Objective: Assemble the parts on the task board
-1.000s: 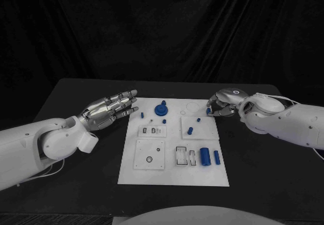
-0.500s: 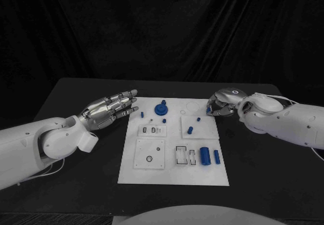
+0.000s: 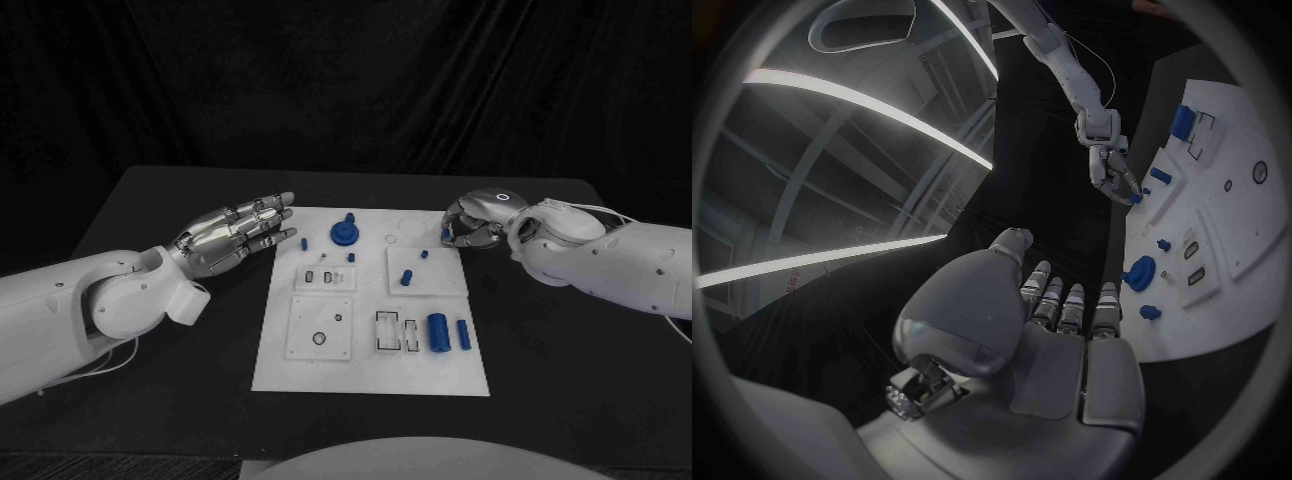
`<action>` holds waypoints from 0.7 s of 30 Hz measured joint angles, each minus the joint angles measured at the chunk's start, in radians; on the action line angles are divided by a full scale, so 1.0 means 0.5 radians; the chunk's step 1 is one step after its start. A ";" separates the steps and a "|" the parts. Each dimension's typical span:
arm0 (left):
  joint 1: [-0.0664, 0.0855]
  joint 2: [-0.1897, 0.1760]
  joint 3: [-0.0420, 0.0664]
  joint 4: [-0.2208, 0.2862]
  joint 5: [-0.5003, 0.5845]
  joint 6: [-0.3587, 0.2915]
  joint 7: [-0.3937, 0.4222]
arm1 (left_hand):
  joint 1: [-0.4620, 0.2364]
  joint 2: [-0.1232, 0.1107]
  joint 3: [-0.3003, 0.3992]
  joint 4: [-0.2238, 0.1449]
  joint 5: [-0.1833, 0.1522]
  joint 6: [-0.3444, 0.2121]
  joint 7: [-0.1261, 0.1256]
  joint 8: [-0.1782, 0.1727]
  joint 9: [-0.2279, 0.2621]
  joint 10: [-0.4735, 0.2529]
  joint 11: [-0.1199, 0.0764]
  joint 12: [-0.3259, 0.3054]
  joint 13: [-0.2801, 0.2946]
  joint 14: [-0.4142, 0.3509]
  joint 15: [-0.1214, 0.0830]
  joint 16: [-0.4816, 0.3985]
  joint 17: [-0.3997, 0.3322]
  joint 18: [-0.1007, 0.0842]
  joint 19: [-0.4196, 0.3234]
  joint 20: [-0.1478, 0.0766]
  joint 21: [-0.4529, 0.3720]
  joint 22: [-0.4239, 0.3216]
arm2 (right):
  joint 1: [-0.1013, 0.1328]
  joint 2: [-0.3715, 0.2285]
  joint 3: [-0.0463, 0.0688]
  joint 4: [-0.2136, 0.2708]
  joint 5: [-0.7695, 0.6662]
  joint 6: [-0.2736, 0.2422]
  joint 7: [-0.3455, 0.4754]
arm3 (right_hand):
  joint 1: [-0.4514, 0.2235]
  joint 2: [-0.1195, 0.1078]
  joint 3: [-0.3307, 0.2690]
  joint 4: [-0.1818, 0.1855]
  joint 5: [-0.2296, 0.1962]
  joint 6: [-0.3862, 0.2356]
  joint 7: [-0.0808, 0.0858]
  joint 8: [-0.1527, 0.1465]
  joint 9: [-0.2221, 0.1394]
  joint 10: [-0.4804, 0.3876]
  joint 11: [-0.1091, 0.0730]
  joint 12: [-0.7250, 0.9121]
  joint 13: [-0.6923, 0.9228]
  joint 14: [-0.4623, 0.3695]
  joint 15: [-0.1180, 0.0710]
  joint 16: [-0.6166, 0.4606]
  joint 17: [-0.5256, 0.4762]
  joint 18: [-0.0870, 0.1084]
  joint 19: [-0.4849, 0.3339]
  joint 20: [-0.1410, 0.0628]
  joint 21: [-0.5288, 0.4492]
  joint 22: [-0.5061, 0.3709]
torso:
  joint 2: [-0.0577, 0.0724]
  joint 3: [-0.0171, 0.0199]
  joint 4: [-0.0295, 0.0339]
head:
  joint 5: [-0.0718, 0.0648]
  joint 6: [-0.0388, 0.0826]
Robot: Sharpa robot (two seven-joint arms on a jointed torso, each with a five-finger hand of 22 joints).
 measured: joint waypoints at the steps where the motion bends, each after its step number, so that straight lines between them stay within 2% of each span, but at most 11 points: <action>1: 0.000 -0.002 0.000 0.001 0.000 0.000 -0.001 | 0.000 0.000 0.000 0.000 0.000 0.000 0.000 0.000 0.000 0.000 0.000 0.000 0.000 0.000 0.000 0.000 0.000 0.000 0.000 0.000 0.000 0.000 | 0.000 -0.008 0.000 0.013 0.000 -0.009 0.001 | 0.000 0.000 0.000 0.000 -0.001 0.012 0.001 0.008 0.002 0.000 0.000 0.000 0.000 0.000 0.000 0.000 0.000 0.000 0.000 0.000 0.000 0.000 | 0.000 0.0000 0.000 | 0.001 0.000; 3: -0.001 -0.004 0.000 0.001 0.000 0.001 -0.002 | 0.000 0.000 0.000 0.000 0.000 0.000 0.000 0.000 0.000 0.000 0.000 0.000 0.000 0.000 0.000 0.000 0.000 0.000 0.000 0.000 0.000 0.000 | 0.000 -0.023 0.000 0.042 0.000 -0.026 0.002 | 0.000 0.000 0.000 0.000 -0.001 0.019 -0.004 0.017 0.013 0.000 0.000 0.000 0.000 0.000 0.000 0.000 0.000 0.000 0.000 0.000 0.000 0.000 | 0.000 -0.0002 0.000 | 0.002 0.002; 7: -0.001 -0.009 0.000 0.001 0.000 0.001 -0.004 | 0.000 0.000 0.000 0.000 0.000 0.000 0.000 0.000 0.000 0.000 0.000 0.000 0.000 0.000 0.000 0.000 0.000 0.000 0.000 0.000 0.000 0.000 | 0.015 -0.057 -0.002 0.137 0.000 -0.068 0.003 | 0.003 0.003 0.000 0.000 -0.001 0.029 0.005 0.019 0.020 0.000 0.000 0.000 0.000 0.000 0.000 0.000 0.000 0.000 0.000 0.000 0.000 0.000 | 0.000 0.0000 0.000 | 0.002 0.004; 10: -0.001 -0.009 0.000 0.001 0.000 0.001 -0.006 | 0.000 0.000 0.000 0.000 0.000 0.000 0.000 0.000 0.000 0.000 0.000 0.000 0.000 0.000 0.000 0.000 0.000 0.000 0.000 0.000 0.000 0.000 | 0.067 -0.075 -0.003 0.240 -0.001 -0.107 0.004 | 0.003 0.003 0.000 0.000 0.024 0.031 0.006 0.028 0.024 0.001 0.003 0.000 0.000 0.000 0.000 0.000 0.000 0.000 0.000 0.000 0.000 0.000 | 0.000 0.0000 0.000 | 0.001 0.005; 11: -0.001 -0.009 0.000 0.000 0.000 0.001 -0.007 | 0.000 0.000 0.000 0.000 0.000 0.000 0.000 0.000 0.000 0.000 0.000 0.000 0.000 0.000 0.000 0.000 0.000 0.000 0.000 0.000 0.000 0.000 | 0.087 -0.079 -0.003 0.277 -0.001 -0.119 0.004 | 0.003 0.003 0.000 0.000 0.038 0.037 0.013 0.030 0.024 0.000 0.015 0.000 0.000 0.003 0.008 0.000 0.000 0.000 0.000 0.000 0.000 0.000 | 0.000 0.0000 0.000 | 0.001 0.005; 15: -0.002 -0.005 0.000 -0.001 0.000 0.002 -0.011 | 0.000 0.000 0.000 0.000 0.000 0.000 0.000 0.000 0.000 0.000 0.000 0.000 0.000 0.000 0.000 0.000 0.000 0.000 0.000 0.000 0.000 0.000 | 0.172 -0.080 0.003 0.450 -0.002 -0.164 0.002 | 0.003 0.002 0.000 0.000 0.048 0.043 0.020 0.031 0.027 0.000 0.015 0.000 0.000 0.000 0.015 0.000 0.000 0.000 0.000 0.000 0.000 0.000 | 0.000 -0.0002 0.000 | 0.007 0.006; 17: -0.002 -0.002 0.000 -0.002 0.000 0.002 -0.013 | 0.000 0.000 0.000 0.000 0.000 0.000 0.000 0.000 0.000 0.000 0.000 0.000 0.000 0.000 0.000 0.000 0.000 0.000 0.000 0.000 0.000 0.000 | 0.194 -0.071 0.003 0.512 -0.002 -0.168 -0.002 | 0.003 0.002 0.000 0.000 0.057 0.043 0.020 0.030 0.028 0.000 0.015 0.000 0.000 0.000 0.015 0.000 0.000 0.000 0.000 0.000 0.000 0.000 | -0.001 -0.0004 -0.001 | 0.008 0.006; 19: -0.002 0.000 0.000 0.000 0.000 0.002 -0.014 | 0.000 0.000 0.000 0.000 0.000 0.007 0.007 0.008 0.000 0.000 0.000 0.000 0.000 0.000 0.000 0.000 0.000 0.000 0.000 0.000 0.000 0.000 | 0.204 -0.043 0.003 0.564 -0.003 -0.165 -0.011 | 0.012 -0.008 0.022 -0.023 0.135 0.042 0.021 0.030 0.029 0.000 0.029 0.000 0.000 0.000 0.015 0.000 0.000 0.000 0.000 0.000 -0.015 0.000 | -0.001 -0.0006 -0.003 | 0.009 0.006; 21: -0.002 -0.002 0.000 0.003 0.000 0.002 -0.016 | 0.000 0.000 0.006 -0.006 0.000 0.007 0.007 0.008 0.000 0.000 0.000 0.000 0.000 0.000 0.000 0.000 0.000 0.000 0.000 0.000 0.000 0.000 | 0.203 -0.007 0.002 0.588 -0.003 -0.156 -0.021 | 0.012 -0.008 0.027 -0.028 0.158 0.039 0.024 0.030 0.029 0.000 0.029 0.000 0.000 0.000 0.015 0.000 0.000 0.000 0.004 0.004 -0.018 0.000 | -0.002 -0.0008 -0.003 | 0.009 0.007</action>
